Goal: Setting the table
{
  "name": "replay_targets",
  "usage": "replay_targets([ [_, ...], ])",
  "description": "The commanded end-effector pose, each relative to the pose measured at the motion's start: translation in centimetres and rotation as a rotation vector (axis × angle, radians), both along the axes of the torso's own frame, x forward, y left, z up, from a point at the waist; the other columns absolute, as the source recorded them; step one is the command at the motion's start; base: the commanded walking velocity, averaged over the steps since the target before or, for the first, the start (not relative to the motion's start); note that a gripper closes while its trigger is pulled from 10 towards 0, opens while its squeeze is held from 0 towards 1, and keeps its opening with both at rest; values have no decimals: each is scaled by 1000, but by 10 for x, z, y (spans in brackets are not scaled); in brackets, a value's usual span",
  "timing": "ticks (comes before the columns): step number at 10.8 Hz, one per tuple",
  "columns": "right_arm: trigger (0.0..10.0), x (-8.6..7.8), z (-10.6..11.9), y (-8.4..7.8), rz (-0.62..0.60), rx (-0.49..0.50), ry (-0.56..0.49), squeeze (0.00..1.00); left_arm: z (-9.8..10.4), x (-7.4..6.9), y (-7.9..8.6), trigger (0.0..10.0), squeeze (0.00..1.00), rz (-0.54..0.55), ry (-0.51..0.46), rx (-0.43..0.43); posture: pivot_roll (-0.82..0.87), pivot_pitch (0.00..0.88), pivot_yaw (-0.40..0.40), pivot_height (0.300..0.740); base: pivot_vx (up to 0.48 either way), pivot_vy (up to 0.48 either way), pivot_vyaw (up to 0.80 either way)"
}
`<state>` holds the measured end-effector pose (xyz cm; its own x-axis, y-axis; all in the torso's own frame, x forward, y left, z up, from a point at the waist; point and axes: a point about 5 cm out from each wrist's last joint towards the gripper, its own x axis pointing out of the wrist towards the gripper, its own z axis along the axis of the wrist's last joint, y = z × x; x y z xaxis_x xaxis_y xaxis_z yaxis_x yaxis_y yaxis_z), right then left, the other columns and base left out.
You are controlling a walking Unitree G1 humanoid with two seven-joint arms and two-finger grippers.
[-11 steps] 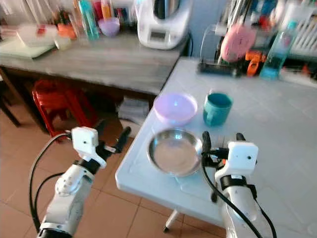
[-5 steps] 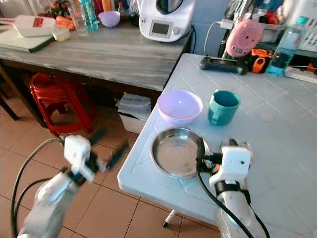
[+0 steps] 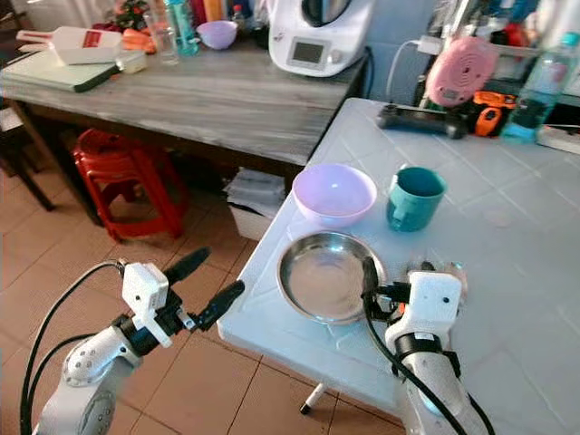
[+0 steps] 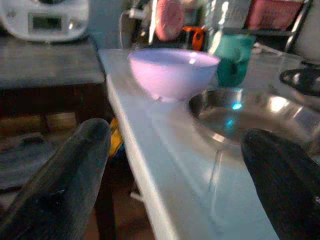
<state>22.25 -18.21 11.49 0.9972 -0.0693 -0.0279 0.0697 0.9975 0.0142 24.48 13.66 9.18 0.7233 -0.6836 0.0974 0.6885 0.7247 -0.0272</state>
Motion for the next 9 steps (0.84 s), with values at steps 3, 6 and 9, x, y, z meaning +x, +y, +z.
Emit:
replay_targets([
  [3, 10000, 0, -6, 1, 15, 50, 44, 0, -16, -3, 5, 10000, 0, 25, 89, 25, -13, 72, 8, 740, 0, 0, 0],
  [6, 10000, 1, -8, 0, 13, 62, 58, 0, -30, -1, 10, 10000, 0, 136, 152, 106, -10, 68, 5, 740, 0, 0, 0],
  [9, 10000, 1, -9, 1, 18, 70, 64, 0, -26, 12, 14, 10000, 0, 275, 225, 38, -10, 68, 5, 740, 0, 0, 0],
])
